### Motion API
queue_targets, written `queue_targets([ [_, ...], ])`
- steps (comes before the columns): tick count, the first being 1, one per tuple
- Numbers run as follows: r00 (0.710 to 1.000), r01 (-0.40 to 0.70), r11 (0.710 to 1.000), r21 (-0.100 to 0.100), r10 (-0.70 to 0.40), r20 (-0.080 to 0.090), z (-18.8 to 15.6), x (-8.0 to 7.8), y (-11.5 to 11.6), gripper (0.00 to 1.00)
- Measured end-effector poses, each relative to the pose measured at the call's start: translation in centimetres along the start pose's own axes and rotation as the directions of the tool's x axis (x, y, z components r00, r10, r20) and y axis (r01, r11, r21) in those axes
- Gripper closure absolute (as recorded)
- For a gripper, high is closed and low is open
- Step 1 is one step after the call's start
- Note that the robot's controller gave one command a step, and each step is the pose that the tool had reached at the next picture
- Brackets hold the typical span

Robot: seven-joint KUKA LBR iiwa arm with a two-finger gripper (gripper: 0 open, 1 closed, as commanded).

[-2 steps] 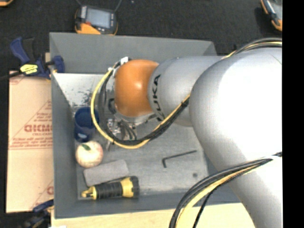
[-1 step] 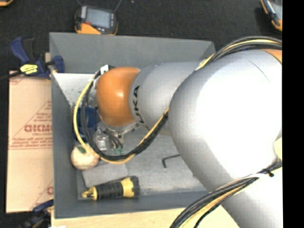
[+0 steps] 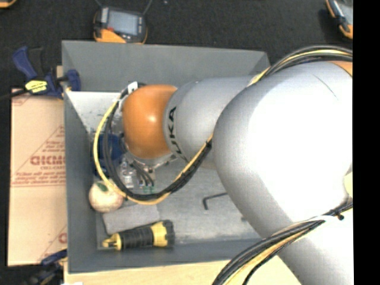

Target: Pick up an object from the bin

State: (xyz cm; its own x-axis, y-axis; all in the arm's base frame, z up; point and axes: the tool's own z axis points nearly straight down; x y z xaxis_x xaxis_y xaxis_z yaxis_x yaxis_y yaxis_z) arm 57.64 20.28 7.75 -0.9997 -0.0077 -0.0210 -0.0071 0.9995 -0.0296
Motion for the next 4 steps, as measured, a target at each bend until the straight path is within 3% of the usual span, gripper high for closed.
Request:
queue_targets([
  [2,1.0,0.003,1.0,0.0,-0.003,0.0,0.0,0.0,0.0,1.0],
  [3,0.999,0.037,0.999,0.009,-0.037,0.009,0.1,2.0,0.1,1.0],
  [4,0.992,0.126,0.992,0.002,-0.126,-0.012,-0.9,3.4,-0.1,1.0],
])
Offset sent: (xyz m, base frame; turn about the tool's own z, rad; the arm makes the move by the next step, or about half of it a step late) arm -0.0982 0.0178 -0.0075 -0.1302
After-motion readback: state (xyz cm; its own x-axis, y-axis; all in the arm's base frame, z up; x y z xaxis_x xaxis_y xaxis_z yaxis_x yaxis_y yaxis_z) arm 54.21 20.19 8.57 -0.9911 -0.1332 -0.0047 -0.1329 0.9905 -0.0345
